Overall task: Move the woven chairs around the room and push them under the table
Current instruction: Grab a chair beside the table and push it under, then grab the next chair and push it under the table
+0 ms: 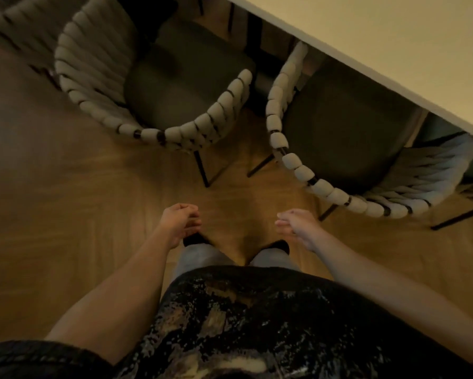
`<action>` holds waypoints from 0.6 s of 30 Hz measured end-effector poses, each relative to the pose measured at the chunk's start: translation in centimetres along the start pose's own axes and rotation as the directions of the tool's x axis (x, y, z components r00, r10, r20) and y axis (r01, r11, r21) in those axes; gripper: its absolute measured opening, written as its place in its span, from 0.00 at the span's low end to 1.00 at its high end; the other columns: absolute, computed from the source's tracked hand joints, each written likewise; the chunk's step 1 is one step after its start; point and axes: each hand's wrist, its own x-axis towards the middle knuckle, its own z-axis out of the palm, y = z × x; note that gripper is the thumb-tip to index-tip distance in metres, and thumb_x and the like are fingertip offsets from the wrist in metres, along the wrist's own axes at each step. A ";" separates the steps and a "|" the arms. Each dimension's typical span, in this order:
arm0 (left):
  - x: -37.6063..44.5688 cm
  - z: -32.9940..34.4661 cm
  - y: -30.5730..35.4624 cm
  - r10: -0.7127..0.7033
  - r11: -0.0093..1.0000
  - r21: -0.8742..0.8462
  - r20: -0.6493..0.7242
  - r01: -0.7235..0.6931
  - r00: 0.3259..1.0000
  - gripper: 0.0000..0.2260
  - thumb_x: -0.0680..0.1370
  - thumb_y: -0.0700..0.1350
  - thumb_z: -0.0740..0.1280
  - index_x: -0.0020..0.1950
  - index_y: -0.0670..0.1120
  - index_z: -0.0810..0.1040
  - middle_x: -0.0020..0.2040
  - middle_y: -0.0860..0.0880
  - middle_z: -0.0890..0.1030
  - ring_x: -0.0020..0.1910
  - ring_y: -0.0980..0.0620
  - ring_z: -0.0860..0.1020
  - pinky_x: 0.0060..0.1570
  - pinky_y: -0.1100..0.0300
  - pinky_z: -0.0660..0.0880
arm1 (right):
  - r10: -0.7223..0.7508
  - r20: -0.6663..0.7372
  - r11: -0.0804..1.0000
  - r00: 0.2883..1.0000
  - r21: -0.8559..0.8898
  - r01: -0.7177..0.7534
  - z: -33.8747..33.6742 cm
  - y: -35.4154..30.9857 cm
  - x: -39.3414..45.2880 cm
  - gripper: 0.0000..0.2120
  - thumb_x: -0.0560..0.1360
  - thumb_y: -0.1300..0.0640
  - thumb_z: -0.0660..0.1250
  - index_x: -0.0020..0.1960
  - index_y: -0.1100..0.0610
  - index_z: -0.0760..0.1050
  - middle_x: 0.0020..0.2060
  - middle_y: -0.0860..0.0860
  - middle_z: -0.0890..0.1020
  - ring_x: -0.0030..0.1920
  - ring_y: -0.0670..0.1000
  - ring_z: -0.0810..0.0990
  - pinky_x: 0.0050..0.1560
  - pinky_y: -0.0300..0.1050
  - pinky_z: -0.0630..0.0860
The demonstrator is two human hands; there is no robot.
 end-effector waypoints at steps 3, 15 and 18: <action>0.4 -4.9 -0.8 -0.015 0.998 -0.059 -0.047 0.012 0.999 0.04 0.83 0.41 0.64 0.55 0.42 0.76 0.48 0.42 0.79 0.41 0.47 0.80 0.43 0.53 0.80 | -0.004 0.031 0.995 1.000 -0.098 0.007 4.7 -2.0 -0.2 0.06 0.81 0.54 0.68 0.56 0.56 0.79 0.51 0.53 0.86 0.50 0.53 0.86 0.55 0.51 0.83; 2.5 -21.8 -2.9 -0.062 0.965 -0.259 -0.099 0.034 0.993 0.04 0.83 0.41 0.64 0.55 0.43 0.77 0.48 0.44 0.79 0.43 0.47 0.80 0.51 0.50 0.80 | -0.075 0.122 0.928 0.990 -0.354 0.114 22.9 -7.6 -0.8 0.07 0.82 0.54 0.67 0.56 0.56 0.79 0.50 0.53 0.85 0.49 0.52 0.85 0.50 0.48 0.82; 2.8 -24.8 -3.0 -0.077 0.954 -0.296 -0.123 0.038 0.989 0.05 0.83 0.42 0.64 0.56 0.43 0.77 0.51 0.43 0.80 0.45 0.46 0.81 0.50 0.50 0.81 | -0.068 0.150 0.917 0.986 -0.380 0.121 26.2 -8.9 -1.0 0.09 0.82 0.54 0.67 0.58 0.58 0.79 0.51 0.55 0.85 0.46 0.52 0.85 0.45 0.46 0.80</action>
